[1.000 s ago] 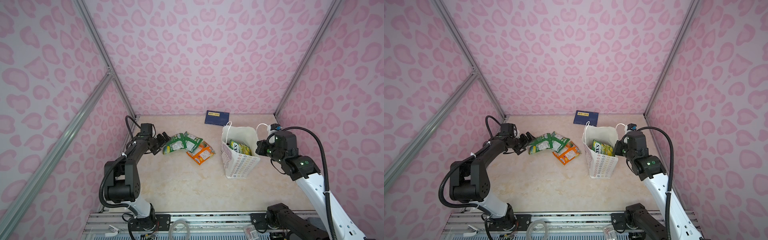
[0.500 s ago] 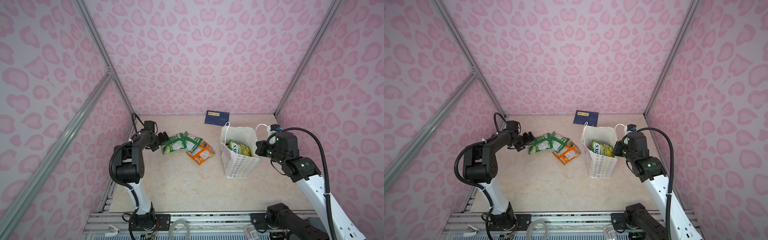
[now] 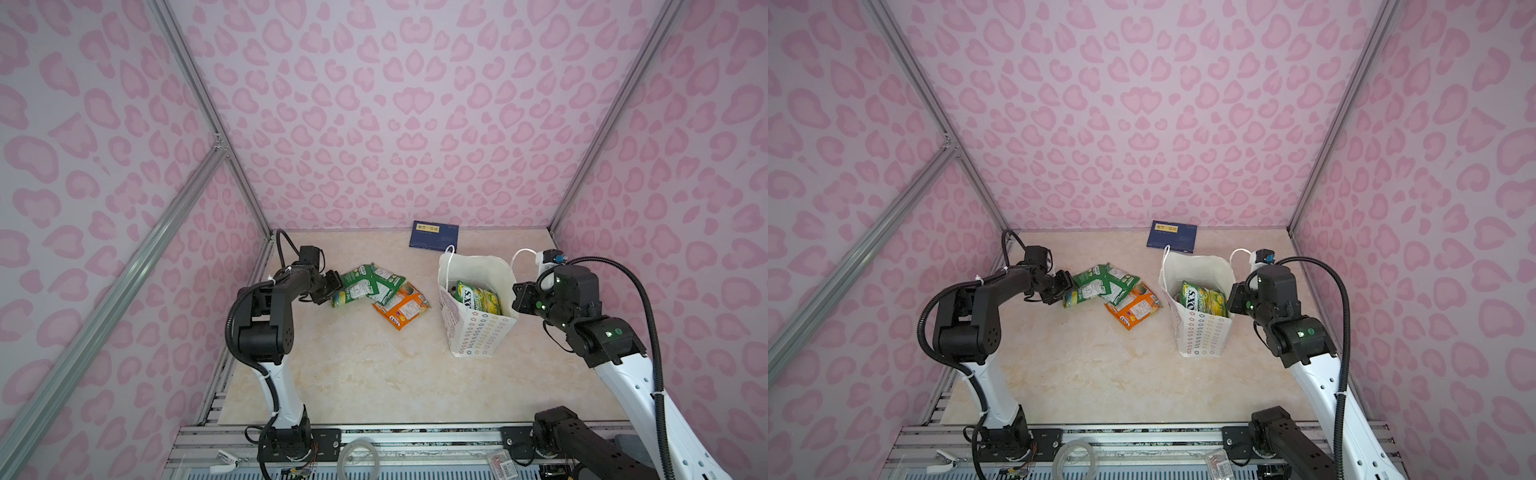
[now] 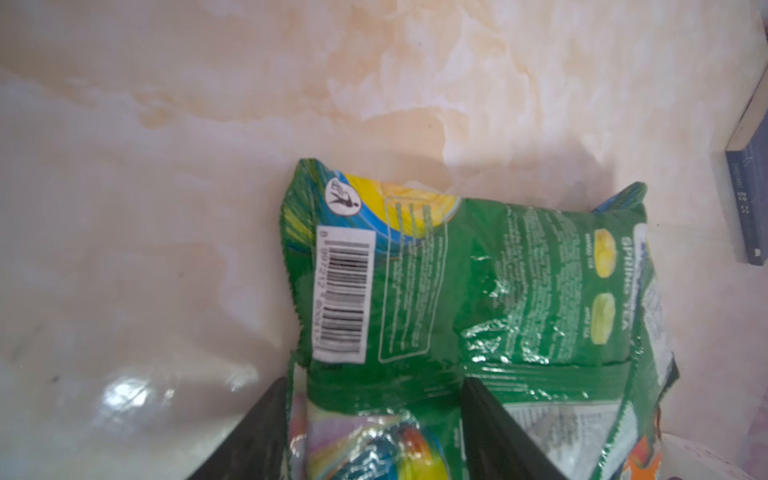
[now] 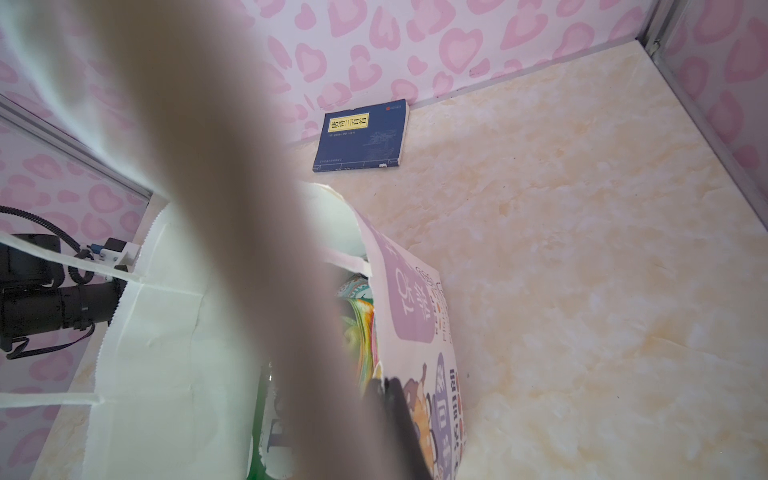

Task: Place the snacks into the paper bag
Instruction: 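Close the left gripper on the green Spring Tea packet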

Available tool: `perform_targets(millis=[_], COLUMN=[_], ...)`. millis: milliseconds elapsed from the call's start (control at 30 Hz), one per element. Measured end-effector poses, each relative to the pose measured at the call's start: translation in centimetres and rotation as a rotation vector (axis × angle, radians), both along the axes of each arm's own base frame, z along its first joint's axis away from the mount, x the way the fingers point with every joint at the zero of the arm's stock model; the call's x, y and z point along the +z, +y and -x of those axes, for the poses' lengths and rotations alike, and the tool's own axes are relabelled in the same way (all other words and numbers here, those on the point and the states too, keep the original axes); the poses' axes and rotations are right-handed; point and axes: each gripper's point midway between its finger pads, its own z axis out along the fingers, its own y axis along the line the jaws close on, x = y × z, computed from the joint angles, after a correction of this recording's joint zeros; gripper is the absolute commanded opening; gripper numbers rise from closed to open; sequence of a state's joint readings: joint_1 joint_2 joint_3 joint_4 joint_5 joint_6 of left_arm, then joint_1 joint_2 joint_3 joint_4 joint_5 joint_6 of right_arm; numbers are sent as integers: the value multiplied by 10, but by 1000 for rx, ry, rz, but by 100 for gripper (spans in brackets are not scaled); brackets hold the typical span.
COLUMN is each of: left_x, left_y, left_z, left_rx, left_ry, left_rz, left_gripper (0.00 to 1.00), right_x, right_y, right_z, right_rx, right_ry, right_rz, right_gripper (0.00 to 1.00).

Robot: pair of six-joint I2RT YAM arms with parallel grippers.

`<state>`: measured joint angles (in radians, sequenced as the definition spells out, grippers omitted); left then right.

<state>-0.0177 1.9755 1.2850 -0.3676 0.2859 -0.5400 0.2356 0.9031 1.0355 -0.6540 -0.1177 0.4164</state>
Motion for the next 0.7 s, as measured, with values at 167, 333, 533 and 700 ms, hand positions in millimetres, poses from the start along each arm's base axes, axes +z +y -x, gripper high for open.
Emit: perform_targets(millis=[167,333,533,700], left_x=[-2,-4,1,18], left_y=[-9,-18,-35,-38], left_z=[2,9,19,27], left_rx=[-5,-9,-21,1], left_ry=[13,43,59,48], left_rz=[-5,-10,27,59], left_gripper=[51,39,14,6], right_x=[0,3,2,3], right_y=[1,2,3,3], right_z=[1,2,3,5], right_rx=[2,6,12,11], right_ry=[3,-4,-1,-1], right_rz=[-12,-17,-21,-22], right_gripper=[0,0,0,0])
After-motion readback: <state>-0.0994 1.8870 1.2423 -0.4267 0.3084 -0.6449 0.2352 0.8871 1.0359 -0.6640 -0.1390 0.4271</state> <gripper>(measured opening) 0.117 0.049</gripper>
